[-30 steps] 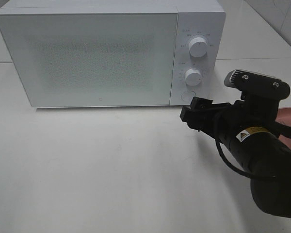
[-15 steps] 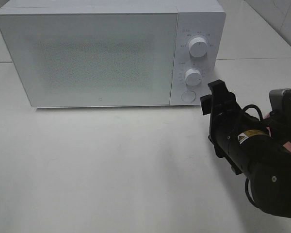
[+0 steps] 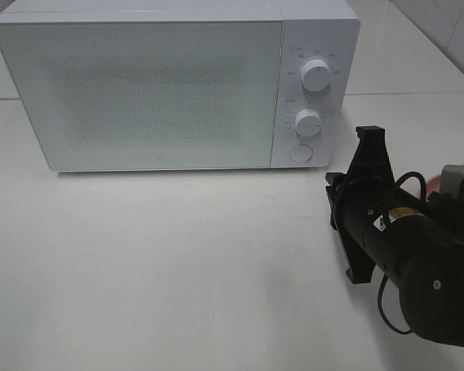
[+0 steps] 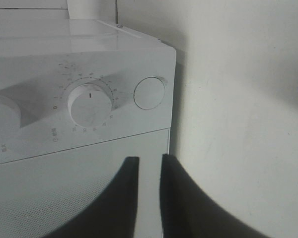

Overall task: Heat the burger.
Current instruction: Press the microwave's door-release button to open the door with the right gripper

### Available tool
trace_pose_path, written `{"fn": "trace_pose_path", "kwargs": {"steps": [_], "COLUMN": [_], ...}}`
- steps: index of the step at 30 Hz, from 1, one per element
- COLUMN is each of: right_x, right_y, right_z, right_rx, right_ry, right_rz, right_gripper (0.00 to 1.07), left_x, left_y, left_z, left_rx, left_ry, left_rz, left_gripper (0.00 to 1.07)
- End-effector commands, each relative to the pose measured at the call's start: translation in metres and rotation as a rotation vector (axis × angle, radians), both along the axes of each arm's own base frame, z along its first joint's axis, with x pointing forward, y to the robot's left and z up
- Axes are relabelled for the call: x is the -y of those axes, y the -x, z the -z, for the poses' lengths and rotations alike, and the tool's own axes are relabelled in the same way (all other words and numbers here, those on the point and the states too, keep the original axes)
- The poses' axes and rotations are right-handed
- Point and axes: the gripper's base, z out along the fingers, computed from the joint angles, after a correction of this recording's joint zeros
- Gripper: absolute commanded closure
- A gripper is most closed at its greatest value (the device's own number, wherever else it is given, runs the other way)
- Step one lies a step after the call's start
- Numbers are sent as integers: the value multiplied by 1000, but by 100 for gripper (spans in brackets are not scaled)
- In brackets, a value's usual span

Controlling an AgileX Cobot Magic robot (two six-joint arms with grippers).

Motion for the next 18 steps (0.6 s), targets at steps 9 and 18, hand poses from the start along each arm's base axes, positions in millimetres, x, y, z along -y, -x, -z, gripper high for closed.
{"fn": "trace_pose_path", "kwargs": {"steps": [9, 18], "right_x": [-8, -12], "right_y": [-8, -40], "right_z": [0, 12], "right_rx": [-8, -4], "right_ry": [-33, 21], "right_rz": [20, 30], "right_gripper": [107, 106], "left_x": [0, 0], "left_y": [3, 3], "left_z": [0, 0], "left_rx": [25, 25], "left_ry": [-1, -1], "left_rz": [2, 2], "left_gripper": [1, 1]}}
